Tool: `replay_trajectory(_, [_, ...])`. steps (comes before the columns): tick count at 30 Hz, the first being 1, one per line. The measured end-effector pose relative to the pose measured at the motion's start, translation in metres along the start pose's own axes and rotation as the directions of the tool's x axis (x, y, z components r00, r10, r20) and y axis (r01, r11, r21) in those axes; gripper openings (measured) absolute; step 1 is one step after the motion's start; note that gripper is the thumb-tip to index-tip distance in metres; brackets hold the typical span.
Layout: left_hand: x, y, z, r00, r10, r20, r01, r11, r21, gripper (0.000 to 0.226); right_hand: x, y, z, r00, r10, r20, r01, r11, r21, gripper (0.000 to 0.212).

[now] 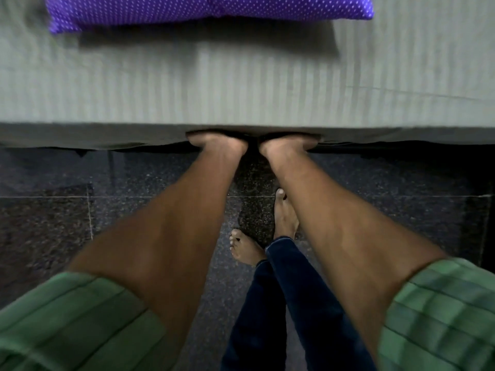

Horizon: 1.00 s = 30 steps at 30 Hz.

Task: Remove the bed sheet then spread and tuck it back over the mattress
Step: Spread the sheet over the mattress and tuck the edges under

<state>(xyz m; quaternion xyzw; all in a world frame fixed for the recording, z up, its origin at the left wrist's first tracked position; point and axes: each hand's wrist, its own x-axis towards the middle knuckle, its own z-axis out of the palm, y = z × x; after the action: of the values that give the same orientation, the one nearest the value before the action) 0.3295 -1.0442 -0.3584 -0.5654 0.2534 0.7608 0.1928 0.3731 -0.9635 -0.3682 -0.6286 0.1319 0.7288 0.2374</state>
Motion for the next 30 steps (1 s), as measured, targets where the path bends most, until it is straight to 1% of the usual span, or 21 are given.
replay_trajectory(1, [0.001,-0.002,0.002,1.000,-0.001,0.019,0.001,1.000,0.002,0.066,0.006,-0.004,-0.004,0.998,-0.003,0.070,0.005,0.999,-0.034,0.081])
replay_trajectory(2, [0.003,-0.003,-0.003,0.998,0.006,0.056,-0.007,1.000,0.011,0.066,0.011,-0.008,-0.009,0.994,0.003,0.112,0.004,0.998,-0.065,0.083])
replay_trajectory(4, [0.007,0.000,-0.023,0.994,0.039,0.100,-0.052,0.989,0.135,0.063,0.011,-0.017,-0.020,0.983,0.041,0.177,-0.016,0.990,-0.141,0.085])
replay_trajectory(6, [0.015,0.010,-0.045,0.997,0.050,0.050,-0.062,0.956,0.285,0.057,0.005,-0.020,-0.036,0.968,0.084,0.238,-0.040,0.982,-0.183,0.082])
replay_trajectory(7, [0.019,0.017,-0.056,0.998,0.056,0.026,-0.061,0.948,0.312,0.056,0.000,-0.016,-0.046,0.964,0.102,0.244,-0.056,0.981,-0.188,0.082])
replay_trajectory(9, [0.017,0.028,-0.069,0.999,0.045,0.027,-0.051,0.940,0.338,0.056,-0.011,-0.005,-0.066,0.955,0.136,0.264,-0.064,0.963,-0.263,0.085])
replay_trajectory(11, [0.013,0.043,-0.077,0.999,0.053,0.004,-0.052,0.953,0.297,0.055,-0.017,0.019,-0.075,0.963,0.139,0.230,-0.070,0.956,-0.283,0.087])
replay_trajectory(13, [0.010,0.064,-0.084,0.998,0.067,0.000,-0.064,0.962,0.264,0.056,-0.026,0.052,-0.074,0.959,0.181,0.217,-0.111,0.948,-0.299,0.085])
replay_trajectory(17, [0.006,0.130,-0.101,0.997,0.075,0.032,-0.079,0.976,0.200,0.063,-0.045,0.132,-0.061,0.944,0.254,0.212,-0.175,0.927,-0.333,0.084])
replay_trajectory(19, [0.010,0.163,-0.105,0.996,0.054,0.072,-0.068,0.974,0.215,0.067,-0.047,0.162,-0.052,0.948,0.227,0.221,-0.158,0.944,-0.289,0.086])
replay_trajectory(21, [0.014,0.194,-0.106,0.993,0.033,0.112,-0.062,0.962,0.265,0.071,-0.046,0.188,-0.049,0.956,0.190,0.225,-0.132,0.960,-0.248,0.085])
replay_trajectory(24, [0.011,0.233,-0.109,0.989,-0.004,0.147,-0.049,0.933,0.358,0.074,-0.042,0.226,-0.046,0.963,0.163,0.214,-0.108,0.962,-0.250,0.082])
replay_trajectory(26, [0.016,0.258,-0.111,0.989,-0.020,0.145,-0.037,0.924,0.381,0.077,-0.042,0.251,-0.039,0.959,0.126,0.253,-0.060,0.965,-0.254,0.078])
replay_trajectory(28, [0.026,0.280,-0.110,0.995,-0.009,0.101,-0.030,0.925,0.380,0.079,-0.042,0.269,-0.032,0.969,0.071,0.235,-0.024,0.980,-0.198,0.075])
replay_trajectory(30, [0.033,0.298,-0.108,0.996,-0.030,0.081,-0.003,0.925,0.380,0.083,-0.045,0.286,-0.032,0.972,0.023,0.232,0.024,0.980,-0.197,0.076])
